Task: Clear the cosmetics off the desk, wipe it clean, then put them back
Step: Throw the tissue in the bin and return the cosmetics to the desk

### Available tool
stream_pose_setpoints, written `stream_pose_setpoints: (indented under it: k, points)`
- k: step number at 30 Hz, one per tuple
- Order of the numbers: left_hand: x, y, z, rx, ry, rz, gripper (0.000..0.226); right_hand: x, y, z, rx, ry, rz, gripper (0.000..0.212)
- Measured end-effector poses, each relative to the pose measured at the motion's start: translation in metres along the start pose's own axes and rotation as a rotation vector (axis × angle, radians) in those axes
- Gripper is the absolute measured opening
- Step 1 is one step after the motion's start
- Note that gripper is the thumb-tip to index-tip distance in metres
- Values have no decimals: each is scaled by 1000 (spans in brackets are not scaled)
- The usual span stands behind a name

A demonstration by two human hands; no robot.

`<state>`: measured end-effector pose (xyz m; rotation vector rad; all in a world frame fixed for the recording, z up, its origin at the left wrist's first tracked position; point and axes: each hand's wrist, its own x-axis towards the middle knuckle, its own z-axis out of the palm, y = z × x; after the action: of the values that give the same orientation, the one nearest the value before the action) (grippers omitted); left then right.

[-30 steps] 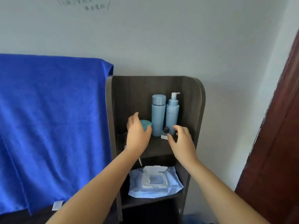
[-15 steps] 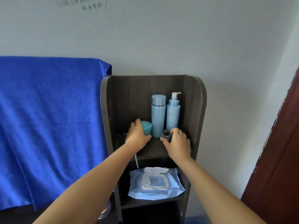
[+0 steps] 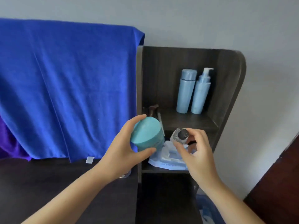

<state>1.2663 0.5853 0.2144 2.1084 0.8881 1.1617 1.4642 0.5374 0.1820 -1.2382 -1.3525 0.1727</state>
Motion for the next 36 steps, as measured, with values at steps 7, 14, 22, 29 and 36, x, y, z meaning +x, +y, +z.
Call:
stream_pose_setpoints:
  k: [7,14,22,29,36]
  points:
    - [-68,-149,-42,30,19,-439,66,-92,51,131,-45,-320,293,30]
    - [-117,-280,-26,143,-40,-615,72,-138,118,242,-266,-404,562,28]
    - [-124,-316,-16,248,-145,-463,75,-146,140,284,-541,-327,535,34]
    - [-116,-298,-27,239,-144,-383,97,-132,118,256,-444,-362,500,61]
    - [-24,-160,-29,193,161,129,38,-53,32,139,-389,-223,-33,27]
